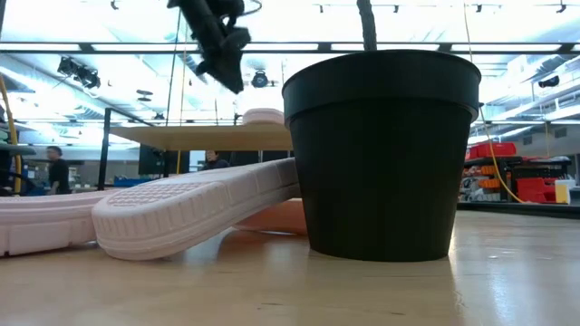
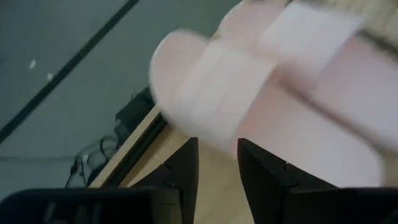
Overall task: Pick and place slides into the shelf
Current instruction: Put the pink slide on the shelf
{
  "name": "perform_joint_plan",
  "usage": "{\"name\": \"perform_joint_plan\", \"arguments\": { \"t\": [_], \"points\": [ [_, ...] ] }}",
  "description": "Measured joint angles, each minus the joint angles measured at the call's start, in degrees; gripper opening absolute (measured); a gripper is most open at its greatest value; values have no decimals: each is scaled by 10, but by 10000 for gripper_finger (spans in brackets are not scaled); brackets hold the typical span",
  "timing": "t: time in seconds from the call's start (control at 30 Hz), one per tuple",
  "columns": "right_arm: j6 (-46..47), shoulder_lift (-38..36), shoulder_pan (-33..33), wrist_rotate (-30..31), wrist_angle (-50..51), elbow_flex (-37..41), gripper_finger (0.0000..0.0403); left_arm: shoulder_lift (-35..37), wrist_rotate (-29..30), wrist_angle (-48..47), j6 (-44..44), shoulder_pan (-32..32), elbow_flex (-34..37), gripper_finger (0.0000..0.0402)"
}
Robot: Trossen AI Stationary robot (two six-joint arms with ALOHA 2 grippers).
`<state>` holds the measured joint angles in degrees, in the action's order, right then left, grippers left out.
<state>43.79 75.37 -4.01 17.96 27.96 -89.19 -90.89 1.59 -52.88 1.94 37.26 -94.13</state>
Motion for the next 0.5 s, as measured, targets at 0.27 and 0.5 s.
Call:
{"name": "perform_joint_plan", "arguments": {
  "t": [0.27, 0.5],
  "points": [
    [0, 0, 0, 0, -2, 0, 213, -12, 77, 90, 135, -72, 0, 132],
    [-13, 0, 0, 0, -2, 0, 213, -30, 86, 70, 265, -96, 0, 183]
  ]
}}
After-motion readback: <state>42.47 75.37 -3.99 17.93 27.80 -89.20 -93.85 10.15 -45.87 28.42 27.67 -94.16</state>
